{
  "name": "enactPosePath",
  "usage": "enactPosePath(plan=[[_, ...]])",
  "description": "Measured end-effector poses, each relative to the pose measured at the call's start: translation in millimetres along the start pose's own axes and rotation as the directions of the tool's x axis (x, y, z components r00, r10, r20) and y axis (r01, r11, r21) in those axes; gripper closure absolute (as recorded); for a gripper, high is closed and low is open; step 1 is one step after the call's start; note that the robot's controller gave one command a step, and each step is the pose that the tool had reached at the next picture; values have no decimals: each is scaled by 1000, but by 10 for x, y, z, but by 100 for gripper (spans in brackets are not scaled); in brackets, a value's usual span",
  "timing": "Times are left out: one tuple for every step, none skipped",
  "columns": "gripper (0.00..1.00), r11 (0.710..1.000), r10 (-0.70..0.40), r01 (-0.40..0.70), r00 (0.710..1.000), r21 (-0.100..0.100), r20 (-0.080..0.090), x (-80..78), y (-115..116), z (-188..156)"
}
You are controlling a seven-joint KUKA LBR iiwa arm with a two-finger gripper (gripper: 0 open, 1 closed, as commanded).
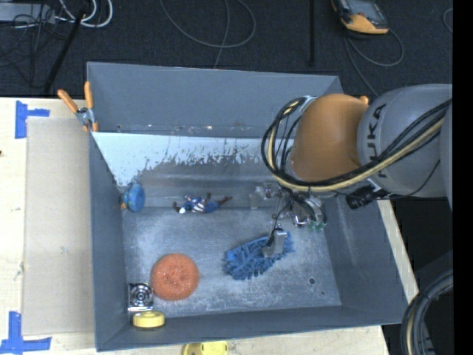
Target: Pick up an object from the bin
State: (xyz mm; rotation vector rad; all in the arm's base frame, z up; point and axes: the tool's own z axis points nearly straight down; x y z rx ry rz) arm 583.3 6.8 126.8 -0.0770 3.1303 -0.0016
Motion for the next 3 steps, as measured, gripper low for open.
enactPosePath(plan=[[100, 999, 33, -33, 999, -1, -13, 361, 108, 567], [100, 999, 33, -33, 999, -1, -13, 361, 108, 567], [100, 999, -53, 53, 998, -2, -13, 405, 34, -1455]])
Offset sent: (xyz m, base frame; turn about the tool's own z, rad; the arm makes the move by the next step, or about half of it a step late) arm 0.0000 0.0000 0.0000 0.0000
